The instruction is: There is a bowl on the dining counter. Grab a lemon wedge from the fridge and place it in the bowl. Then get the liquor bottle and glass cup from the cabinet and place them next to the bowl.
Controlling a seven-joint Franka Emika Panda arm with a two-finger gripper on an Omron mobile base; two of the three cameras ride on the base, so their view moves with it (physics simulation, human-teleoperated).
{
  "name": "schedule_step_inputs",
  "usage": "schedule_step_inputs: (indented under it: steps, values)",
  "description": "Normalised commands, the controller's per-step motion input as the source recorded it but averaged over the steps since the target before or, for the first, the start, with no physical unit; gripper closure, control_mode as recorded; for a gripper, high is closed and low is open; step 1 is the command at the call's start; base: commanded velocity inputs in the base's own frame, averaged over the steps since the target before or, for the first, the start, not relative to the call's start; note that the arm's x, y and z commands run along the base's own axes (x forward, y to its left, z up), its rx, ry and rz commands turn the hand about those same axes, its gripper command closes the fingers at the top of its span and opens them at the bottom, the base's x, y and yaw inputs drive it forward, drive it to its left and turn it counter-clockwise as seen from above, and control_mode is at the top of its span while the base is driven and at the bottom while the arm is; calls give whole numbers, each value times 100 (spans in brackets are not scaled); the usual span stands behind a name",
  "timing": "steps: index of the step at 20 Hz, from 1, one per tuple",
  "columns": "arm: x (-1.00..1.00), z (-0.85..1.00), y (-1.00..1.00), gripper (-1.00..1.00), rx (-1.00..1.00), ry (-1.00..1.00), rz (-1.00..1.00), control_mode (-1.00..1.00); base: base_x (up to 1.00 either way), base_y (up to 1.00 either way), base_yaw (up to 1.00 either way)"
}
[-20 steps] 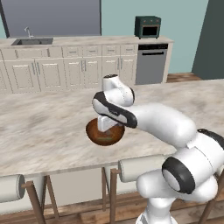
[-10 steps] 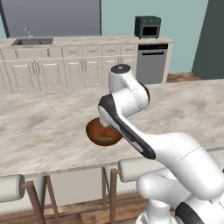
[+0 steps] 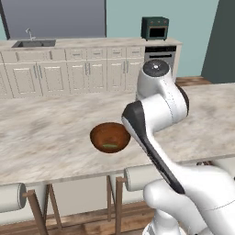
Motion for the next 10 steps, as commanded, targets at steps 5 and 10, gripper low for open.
schedule_step_inputs:
  steps: [5,10]
  values:
    - [-56,18,-45,-100,13,0,-11,-100,0,0,0]
    - [-82,13,-40,-100,21,0,-7,-100,0,0,0]
